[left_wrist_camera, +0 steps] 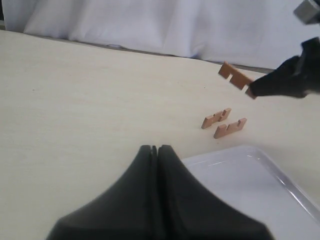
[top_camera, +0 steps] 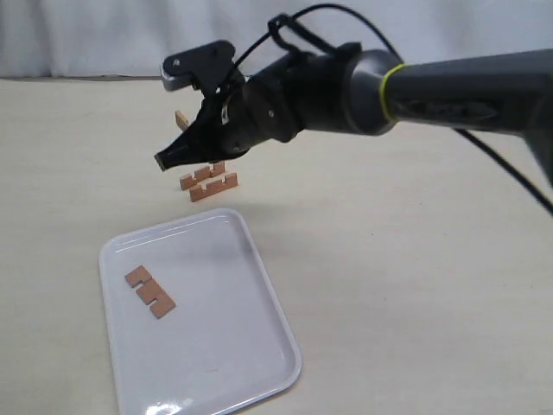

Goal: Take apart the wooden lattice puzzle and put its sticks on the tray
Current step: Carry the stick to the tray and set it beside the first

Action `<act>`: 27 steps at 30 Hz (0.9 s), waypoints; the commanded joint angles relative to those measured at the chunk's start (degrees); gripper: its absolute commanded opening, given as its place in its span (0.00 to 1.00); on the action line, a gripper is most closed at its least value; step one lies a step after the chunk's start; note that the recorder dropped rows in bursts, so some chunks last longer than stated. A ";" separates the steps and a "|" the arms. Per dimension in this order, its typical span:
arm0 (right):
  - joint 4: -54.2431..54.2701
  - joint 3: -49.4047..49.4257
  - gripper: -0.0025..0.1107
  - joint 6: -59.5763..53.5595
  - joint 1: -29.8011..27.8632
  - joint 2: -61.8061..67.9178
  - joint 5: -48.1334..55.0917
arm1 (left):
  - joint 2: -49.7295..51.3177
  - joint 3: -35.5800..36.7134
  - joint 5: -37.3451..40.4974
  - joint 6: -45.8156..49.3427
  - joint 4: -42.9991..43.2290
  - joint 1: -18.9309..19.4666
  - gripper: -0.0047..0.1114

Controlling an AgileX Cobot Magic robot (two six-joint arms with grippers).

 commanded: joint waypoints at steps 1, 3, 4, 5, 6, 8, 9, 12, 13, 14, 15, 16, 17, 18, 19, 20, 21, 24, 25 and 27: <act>-0.27 -0.34 0.06 -2.85 1.80 -7.71 8.72 | -0.11 0.17 -0.76 -0.02 -0.37 0.13 0.04; -0.03 -0.34 0.06 -3.79 2.97 -9.42 12.68 | -0.11 0.17 -0.76 -0.02 -0.37 0.13 0.04; 0.46 -0.06 0.06 -4.39 3.74 -10.10 14.50 | -0.11 0.17 -0.76 -0.02 -0.37 0.13 0.04; 1.50 0.68 0.06 -5.57 4.58 -10.72 15.55 | -0.11 0.17 -0.76 -0.02 -0.37 0.13 0.04; 2.91 1.52 0.06 -7.00 5.28 -11.15 15.66 | -0.11 0.17 -0.76 -0.02 -0.37 0.13 0.04; 7.51 4.57 0.06 -10.98 7.14 -11.85 14.47 | -0.11 0.17 -0.76 -0.02 -0.37 0.13 0.04; 9.59 6.28 0.06 -12.70 7.69 -12.10 13.35 | -0.11 0.17 -0.76 -0.02 -0.37 0.13 0.04; 17.28 11.26 0.06 -17.46 9.09 -12.10 9.04 | -0.11 0.17 -0.76 -0.02 -0.37 0.13 0.04; 19.48 13.08 0.06 -18.71 9.24 -11.99 7.17 | -0.11 0.17 -0.76 -0.02 -0.37 0.13 0.04; 21.84 14.74 0.06 -19.41 9.24 -11.99 5.46 | -0.11 0.17 -0.76 -0.02 -0.37 0.13 0.04; 23.92 15.98 0.06 -19.53 9.24 -11.85 4.20 | -0.11 0.17 -0.76 -0.02 -0.37 0.13 0.04; 25.62 17.39 0.06 -19.53 9.24 -11.85 2.75 | -0.11 0.17 -0.76 -0.02 -0.37 0.13 0.04; 26.20 18.73 0.06 -19.53 9.24 -11.53 1.47 | -0.11 0.17 -0.76 -0.02 -0.37 0.13 0.04; 26.55 19.82 0.06 -19.53 9.24 -11.39 0.58 | -0.11 0.17 -0.76 -0.02 -0.37 0.13 0.04; 26.71 20.59 0.06 -19.53 9.24 -11.03 -0.03 | -0.11 0.17 -0.76 -0.02 -0.37 0.13 0.04; 27.22 20.90 0.06 -19.42 9.24 -10.43 -0.45 | -0.11 0.17 -0.76 -0.02 -0.37 0.13 0.04; 28.01 21.17 0.06 -19.42 9.24 -9.78 -0.71 | -0.11 0.17 -0.76 -0.02 -0.37 0.13 0.04; 33.00 21.15 0.06 -19.42 9.24 -7.69 -2.18 | -0.11 0.17 -0.76 -0.02 -0.37 0.13 0.04; 34.12 21.15 0.06 -19.42 9.24 -6.97 -2.70 | -0.11 0.17 -0.76 -0.02 -0.37 0.13 0.04; 34.36 21.15 0.06 -19.52 9.24 -5.53 -3.66 | -0.11 0.17 -0.76 -0.02 -0.37 0.13 0.04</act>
